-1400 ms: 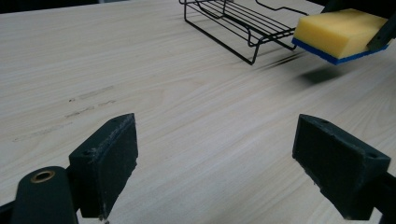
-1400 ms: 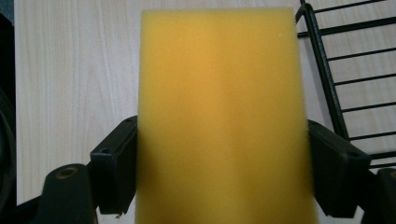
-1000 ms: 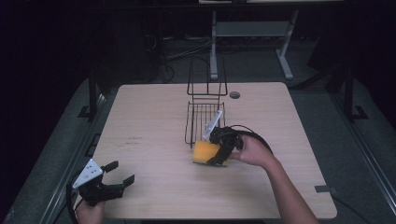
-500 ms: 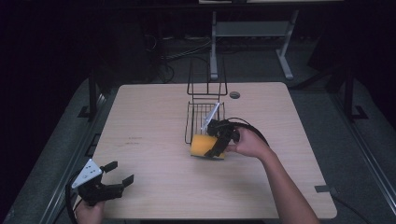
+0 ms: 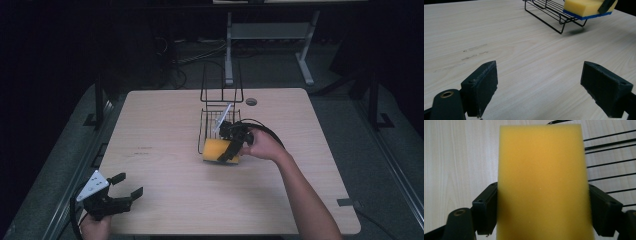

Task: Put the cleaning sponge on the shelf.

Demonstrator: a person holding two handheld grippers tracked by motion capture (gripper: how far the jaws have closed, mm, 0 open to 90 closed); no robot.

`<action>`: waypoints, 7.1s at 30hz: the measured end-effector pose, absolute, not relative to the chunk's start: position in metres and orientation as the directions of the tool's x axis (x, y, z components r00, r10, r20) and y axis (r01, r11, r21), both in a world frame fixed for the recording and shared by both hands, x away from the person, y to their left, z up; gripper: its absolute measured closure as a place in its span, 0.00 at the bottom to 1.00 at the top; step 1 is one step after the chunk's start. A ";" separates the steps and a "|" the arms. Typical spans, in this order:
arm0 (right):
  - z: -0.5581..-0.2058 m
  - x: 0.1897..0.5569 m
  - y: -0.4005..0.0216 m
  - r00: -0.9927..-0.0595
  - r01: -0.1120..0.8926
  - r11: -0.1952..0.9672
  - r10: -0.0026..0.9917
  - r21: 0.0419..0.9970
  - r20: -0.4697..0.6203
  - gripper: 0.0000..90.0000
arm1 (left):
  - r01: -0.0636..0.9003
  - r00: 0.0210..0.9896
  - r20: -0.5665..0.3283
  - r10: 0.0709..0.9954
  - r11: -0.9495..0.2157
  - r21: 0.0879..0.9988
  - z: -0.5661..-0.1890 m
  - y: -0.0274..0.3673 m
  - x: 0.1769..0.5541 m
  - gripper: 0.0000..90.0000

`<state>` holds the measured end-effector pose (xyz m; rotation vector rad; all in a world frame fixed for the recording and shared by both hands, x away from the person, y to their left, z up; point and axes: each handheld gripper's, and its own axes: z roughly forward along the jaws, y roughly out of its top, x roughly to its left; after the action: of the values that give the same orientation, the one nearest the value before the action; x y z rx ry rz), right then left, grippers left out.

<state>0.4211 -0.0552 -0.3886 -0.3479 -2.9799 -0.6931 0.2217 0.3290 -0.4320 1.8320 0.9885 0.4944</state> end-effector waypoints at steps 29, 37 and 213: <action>-0.390 0.452 -0.052 -0.963 0.270 0.877 0.234 0.399 0.138 0.24 | 0.417 0.593 -0.088 0.800 -0.212 0.884 -0.433 0.328 0.223 0.15; -0.389 0.462 -0.052 -0.960 0.279 0.871 0.242 0.404 0.141 0.24 | 0.418 0.592 -0.088 0.801 -0.213 0.883 -0.433 0.329 0.224 0.15; -0.399 0.427 -0.183 -0.855 0.500 0.713 0.495 0.491 0.151 0.19 | 0.435 0.590 -0.096 0.802 -0.216 0.874 -0.436 0.327 0.224 0.15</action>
<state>0.4268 -0.1834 -0.3986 -0.8423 -2.9003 -0.8355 0.2242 0.3273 -0.4356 1.8476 1.0016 0.4728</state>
